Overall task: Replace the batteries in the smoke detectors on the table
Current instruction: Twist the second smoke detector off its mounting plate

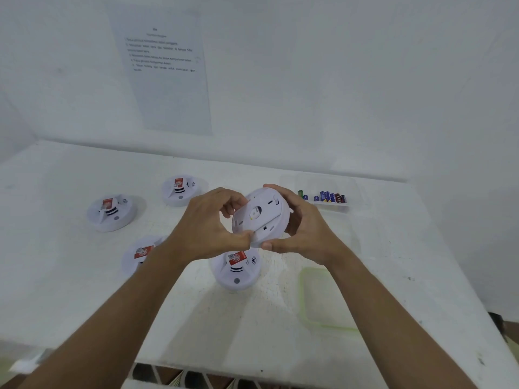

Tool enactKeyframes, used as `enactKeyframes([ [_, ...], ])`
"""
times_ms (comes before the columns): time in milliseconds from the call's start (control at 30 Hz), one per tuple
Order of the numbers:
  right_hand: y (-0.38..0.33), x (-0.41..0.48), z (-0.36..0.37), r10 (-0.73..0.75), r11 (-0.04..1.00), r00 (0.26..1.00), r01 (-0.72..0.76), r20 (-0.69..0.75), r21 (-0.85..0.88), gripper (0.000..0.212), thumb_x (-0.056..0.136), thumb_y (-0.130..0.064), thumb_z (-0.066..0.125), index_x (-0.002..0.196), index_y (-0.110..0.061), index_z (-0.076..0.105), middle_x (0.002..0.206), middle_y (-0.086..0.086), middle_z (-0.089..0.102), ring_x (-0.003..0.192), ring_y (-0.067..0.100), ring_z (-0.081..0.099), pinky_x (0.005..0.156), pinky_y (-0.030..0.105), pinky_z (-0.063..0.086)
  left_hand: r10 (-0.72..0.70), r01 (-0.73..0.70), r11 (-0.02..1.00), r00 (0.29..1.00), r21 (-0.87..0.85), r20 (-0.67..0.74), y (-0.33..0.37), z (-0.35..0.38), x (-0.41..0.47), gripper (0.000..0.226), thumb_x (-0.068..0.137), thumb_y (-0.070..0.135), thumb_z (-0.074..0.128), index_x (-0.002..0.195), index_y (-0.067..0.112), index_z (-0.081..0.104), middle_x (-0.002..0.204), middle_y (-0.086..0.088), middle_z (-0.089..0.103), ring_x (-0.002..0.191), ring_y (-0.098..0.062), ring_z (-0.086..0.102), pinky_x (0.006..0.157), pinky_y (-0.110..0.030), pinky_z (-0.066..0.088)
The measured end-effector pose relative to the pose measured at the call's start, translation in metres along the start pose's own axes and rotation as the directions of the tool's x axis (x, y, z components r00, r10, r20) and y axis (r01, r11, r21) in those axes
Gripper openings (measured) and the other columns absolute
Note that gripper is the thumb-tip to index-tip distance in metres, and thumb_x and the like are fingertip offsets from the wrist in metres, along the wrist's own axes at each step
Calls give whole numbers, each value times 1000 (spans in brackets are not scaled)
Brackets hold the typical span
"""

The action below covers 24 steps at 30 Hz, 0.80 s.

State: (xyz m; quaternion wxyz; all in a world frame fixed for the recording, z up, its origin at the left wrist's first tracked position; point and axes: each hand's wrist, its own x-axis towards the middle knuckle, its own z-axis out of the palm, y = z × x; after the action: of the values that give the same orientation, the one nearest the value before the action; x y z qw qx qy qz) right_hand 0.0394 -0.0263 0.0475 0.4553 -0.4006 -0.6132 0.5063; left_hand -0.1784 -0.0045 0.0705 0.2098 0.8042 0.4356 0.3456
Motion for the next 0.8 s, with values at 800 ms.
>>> enactKeyframes([
  [800,8,0,1,55,992,997,-50,44,-118,92,62,7,91,141,-21,52,128,0,67,116,23,66,95,40,57,16,1,993,989,-117,147,-7,4,6,58,61,53,74,111,28,61,103,17,61,96,-8,60,77,-17,50],
])
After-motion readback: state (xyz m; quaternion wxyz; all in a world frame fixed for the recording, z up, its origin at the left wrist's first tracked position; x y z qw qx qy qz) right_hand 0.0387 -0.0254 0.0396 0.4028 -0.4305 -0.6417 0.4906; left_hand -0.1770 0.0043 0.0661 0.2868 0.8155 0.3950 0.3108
